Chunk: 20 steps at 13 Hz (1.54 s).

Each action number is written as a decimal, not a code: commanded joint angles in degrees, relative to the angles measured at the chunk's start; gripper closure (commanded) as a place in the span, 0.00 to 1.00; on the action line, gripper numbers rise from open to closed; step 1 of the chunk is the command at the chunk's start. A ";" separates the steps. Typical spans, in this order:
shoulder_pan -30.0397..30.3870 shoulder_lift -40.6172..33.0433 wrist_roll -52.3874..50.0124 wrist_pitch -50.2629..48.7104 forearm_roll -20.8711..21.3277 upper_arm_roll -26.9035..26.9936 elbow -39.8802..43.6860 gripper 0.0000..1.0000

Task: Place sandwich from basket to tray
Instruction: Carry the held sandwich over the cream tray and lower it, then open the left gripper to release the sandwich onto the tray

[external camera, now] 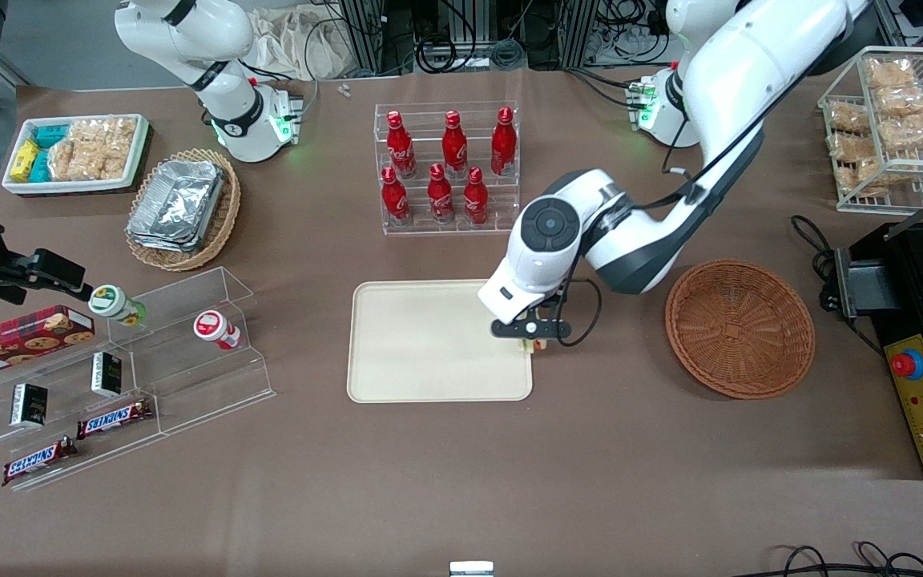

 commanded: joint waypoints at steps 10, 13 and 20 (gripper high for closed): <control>-1.37 8.98 -1.29 3.59 7.80 -0.37 1.60 0.00; -1.28 1.17 -1.29 -8.60 7.09 -0.72 1.95 0.00; 2.14 -5.97 -2.77 -24.52 0.95 -0.46 3.79 0.00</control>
